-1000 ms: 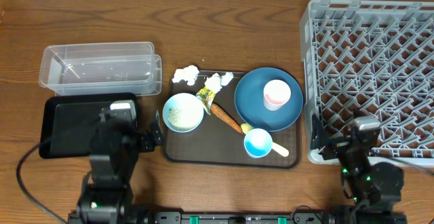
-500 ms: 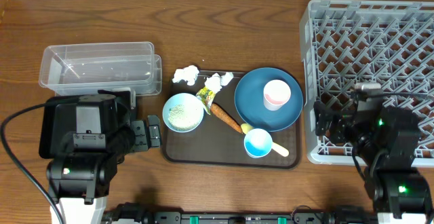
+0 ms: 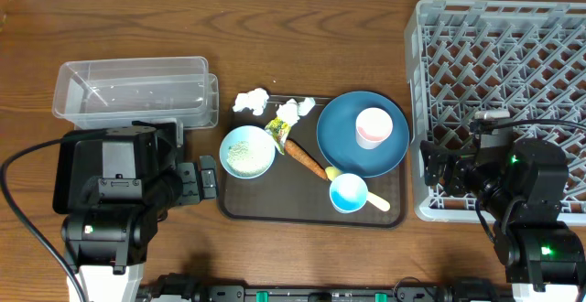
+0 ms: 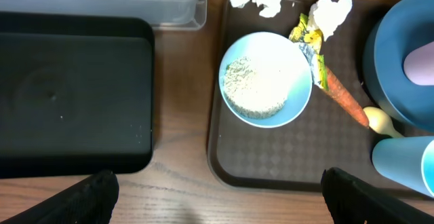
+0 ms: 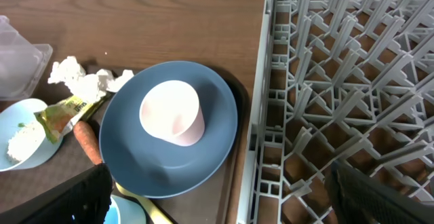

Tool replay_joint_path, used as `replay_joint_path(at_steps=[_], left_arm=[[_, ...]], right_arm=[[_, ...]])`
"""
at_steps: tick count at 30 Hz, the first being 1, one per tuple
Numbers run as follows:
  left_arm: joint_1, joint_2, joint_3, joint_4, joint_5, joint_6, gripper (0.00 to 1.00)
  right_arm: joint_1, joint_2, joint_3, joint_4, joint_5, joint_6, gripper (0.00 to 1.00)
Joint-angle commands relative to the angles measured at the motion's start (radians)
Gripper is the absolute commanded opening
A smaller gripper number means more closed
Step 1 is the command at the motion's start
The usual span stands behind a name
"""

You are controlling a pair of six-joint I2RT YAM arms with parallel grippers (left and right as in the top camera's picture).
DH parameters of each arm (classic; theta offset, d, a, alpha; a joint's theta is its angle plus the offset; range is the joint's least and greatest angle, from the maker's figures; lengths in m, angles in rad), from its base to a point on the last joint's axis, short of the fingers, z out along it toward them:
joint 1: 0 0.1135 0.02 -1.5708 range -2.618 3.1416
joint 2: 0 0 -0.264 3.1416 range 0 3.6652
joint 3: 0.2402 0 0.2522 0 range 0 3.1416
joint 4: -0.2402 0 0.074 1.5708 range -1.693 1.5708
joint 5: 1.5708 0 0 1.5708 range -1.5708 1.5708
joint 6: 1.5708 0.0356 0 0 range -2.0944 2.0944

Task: Sort waste into correct bins and load items into the dishwasher rack
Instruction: 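Move the left gripper over the tray toward the light-blue cup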

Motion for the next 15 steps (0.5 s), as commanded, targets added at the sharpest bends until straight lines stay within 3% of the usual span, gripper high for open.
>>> replay_joint_path(at_steps=[1,8,15], left_arm=[[0.002,0.006,0.016,0.035,0.024,-0.016,0.98],[-0.036,0.101,0.016,0.086,0.159,-0.050,0.98],[-0.246,0.249,0.016,0.097,0.161,-0.080,0.98]], right_arm=[[0.019,0.001,0.024,-0.005,0.002,-0.016,0.99],[0.019,0.001,0.024,-0.037,0.068,0.044,0.99],[0.019,0.019,0.024,-0.121,0.283,0.197,0.99]])
